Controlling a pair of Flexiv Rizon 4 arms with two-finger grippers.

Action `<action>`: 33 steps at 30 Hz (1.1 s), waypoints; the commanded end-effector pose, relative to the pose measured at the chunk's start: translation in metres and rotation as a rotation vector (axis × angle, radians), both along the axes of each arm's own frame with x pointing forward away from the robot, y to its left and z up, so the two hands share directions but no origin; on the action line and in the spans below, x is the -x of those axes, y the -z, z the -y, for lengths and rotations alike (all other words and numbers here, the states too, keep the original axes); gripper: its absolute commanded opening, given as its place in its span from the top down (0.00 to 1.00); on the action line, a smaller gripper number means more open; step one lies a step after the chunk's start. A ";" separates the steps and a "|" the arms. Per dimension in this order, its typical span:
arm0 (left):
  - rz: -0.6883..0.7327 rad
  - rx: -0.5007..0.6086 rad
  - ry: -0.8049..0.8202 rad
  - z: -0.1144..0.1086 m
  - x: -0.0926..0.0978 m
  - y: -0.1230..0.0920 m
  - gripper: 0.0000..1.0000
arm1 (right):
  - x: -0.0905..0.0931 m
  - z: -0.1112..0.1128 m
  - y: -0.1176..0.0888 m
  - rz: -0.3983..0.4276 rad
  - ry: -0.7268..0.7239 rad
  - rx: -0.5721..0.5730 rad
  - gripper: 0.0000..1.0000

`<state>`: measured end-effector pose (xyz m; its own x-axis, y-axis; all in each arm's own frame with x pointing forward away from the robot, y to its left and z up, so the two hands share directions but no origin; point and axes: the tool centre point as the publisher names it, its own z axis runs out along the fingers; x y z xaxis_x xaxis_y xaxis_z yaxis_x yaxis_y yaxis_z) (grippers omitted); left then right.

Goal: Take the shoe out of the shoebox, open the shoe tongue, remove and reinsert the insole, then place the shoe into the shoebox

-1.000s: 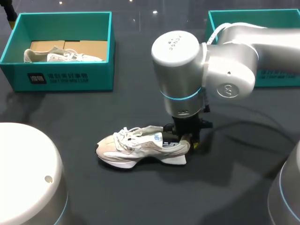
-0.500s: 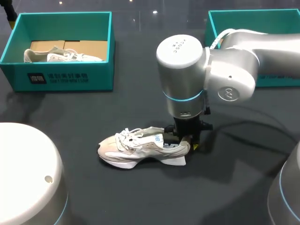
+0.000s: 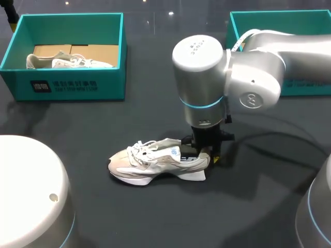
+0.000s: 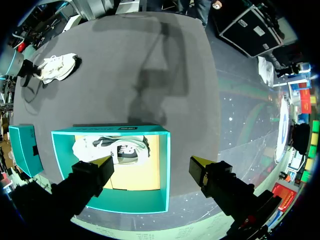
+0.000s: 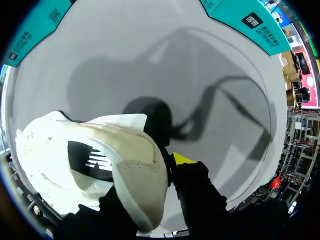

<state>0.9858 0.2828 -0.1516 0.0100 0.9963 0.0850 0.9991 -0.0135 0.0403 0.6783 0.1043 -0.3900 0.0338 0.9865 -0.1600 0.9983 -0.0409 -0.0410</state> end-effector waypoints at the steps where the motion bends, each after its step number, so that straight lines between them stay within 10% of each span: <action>1: 0.002 -0.002 0.001 -0.001 0.001 0.000 0.00 | 0.000 0.001 0.001 -0.005 0.000 -0.005 0.61; 8: 0.002 -0.002 0.001 -0.001 0.001 0.000 0.00 | 0.002 -0.002 -0.009 -0.001 -0.011 -0.011 0.51; 12: 0.002 -0.002 0.001 -0.001 0.001 0.000 0.00 | 0.004 -0.008 -0.029 0.017 -0.029 -0.034 0.00; 19: 0.002 -0.002 0.001 -0.001 0.001 0.000 0.00 | 0.004 -0.010 -0.068 -0.004 -0.084 -0.196 0.00; 26: 0.002 -0.002 0.001 -0.001 0.001 0.000 0.00 | 0.007 -0.002 -0.104 0.130 -0.511 -0.580 0.00; 33: 0.002 -0.002 0.001 -0.001 0.001 0.000 0.00 | 0.007 -0.002 -0.104 0.130 -0.511 -0.580 0.00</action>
<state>0.9858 0.2828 -0.1517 0.0099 0.9963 0.0850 0.9991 -0.0134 0.0403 0.6754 0.1284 -0.2832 -0.3390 0.9338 0.1146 0.9405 0.3332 0.0668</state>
